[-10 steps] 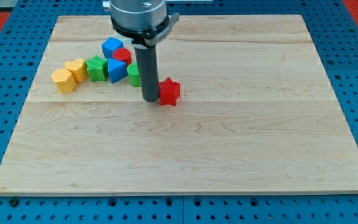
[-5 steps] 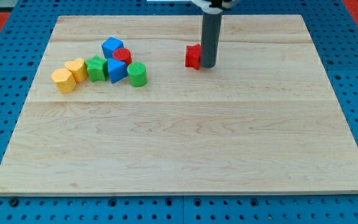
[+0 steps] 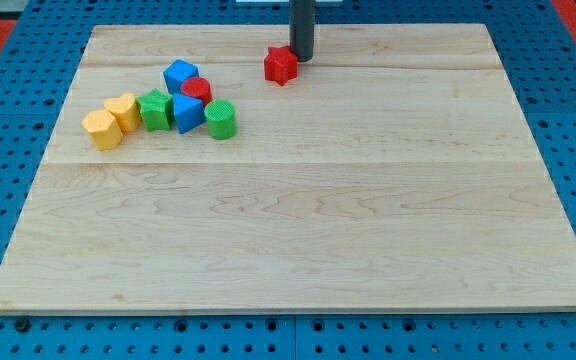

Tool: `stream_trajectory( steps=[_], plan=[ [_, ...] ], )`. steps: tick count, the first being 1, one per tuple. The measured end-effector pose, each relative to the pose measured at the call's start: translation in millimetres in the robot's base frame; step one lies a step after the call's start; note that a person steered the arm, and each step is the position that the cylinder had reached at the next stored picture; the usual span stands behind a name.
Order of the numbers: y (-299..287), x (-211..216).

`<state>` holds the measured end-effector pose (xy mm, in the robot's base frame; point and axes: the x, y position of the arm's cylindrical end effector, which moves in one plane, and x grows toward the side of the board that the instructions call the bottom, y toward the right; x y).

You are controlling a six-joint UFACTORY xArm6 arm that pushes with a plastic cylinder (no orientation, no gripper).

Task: Place the red star to the top of the blue cube

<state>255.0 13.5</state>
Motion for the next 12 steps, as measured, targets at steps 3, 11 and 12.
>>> stream_trajectory(
  steps=[3,11,12],
  plan=[
    [-20.9,27.4],
    [-140.0,18.0],
    [-157.6,-0.6]
  ],
)
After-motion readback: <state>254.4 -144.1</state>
